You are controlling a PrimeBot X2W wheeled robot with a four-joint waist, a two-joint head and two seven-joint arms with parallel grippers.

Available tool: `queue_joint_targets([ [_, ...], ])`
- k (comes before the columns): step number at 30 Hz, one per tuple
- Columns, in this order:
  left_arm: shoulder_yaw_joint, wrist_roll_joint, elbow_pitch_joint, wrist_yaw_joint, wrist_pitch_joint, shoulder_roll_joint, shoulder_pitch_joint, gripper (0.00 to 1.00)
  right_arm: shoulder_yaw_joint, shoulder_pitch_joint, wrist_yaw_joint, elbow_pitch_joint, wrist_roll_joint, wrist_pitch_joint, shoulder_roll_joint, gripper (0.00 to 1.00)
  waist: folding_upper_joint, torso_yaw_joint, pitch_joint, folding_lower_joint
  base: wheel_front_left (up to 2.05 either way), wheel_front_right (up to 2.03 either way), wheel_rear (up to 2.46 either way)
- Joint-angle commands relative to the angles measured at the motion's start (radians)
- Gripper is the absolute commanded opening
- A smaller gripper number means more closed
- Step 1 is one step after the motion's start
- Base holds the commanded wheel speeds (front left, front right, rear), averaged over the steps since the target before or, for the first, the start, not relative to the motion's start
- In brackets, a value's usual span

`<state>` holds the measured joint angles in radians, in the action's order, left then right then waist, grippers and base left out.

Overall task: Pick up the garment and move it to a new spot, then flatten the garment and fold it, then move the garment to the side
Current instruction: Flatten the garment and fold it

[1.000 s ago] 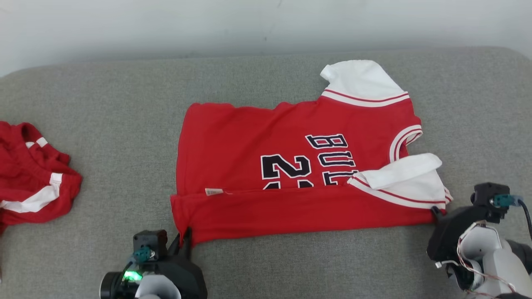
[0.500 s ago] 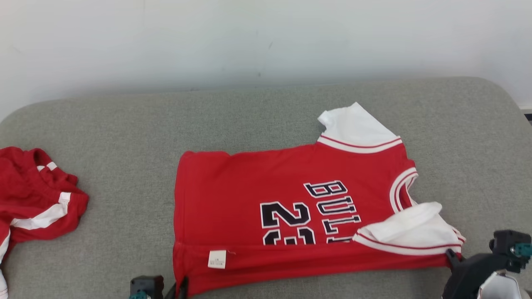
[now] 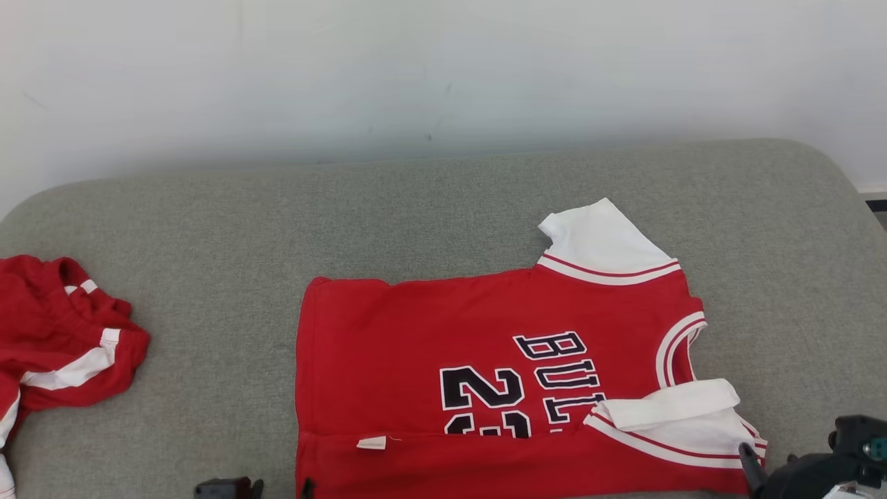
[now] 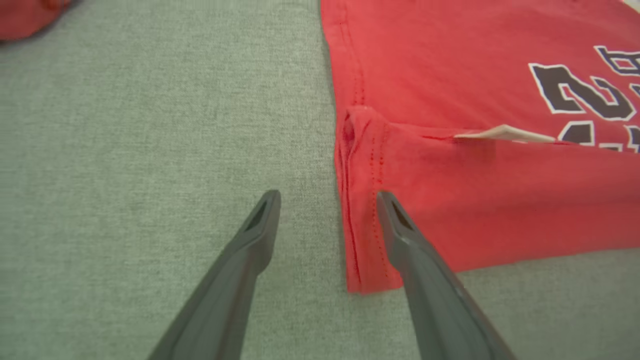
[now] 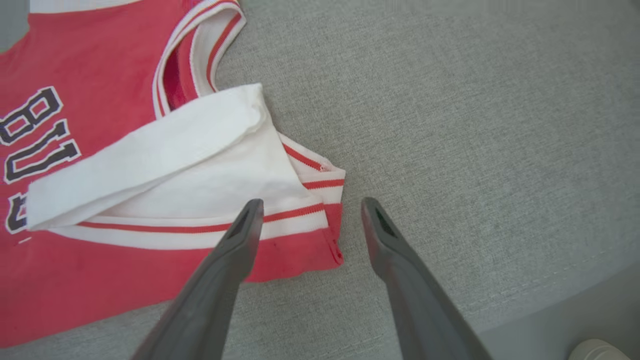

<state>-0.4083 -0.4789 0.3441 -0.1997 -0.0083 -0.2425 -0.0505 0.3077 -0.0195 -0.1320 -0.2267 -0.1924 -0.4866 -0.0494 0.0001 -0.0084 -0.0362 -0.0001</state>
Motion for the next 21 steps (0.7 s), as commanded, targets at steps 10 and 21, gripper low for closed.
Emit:
queue_joint_targets([
  [10, 0.037, -0.014, -0.099, 0.001, 0.095, -0.063, -0.138, 1.0, -0.06, -0.195, 0.003, 0.08, 0.028, -0.11, -0.088, 1.0, -0.0001, 0.001, -0.04, 0.0001, 0.0, 0.0, 0.0],
  [21, 0.018, -0.006, 0.068, 0.047, 0.276, -0.058, -0.539, 1.0, -0.264, -0.605, 0.003, -0.122, 0.01, -0.18, -0.184, 1.0, -0.0001, -0.035, -0.196, 0.0001, 0.0, 0.0, 0.0],
])
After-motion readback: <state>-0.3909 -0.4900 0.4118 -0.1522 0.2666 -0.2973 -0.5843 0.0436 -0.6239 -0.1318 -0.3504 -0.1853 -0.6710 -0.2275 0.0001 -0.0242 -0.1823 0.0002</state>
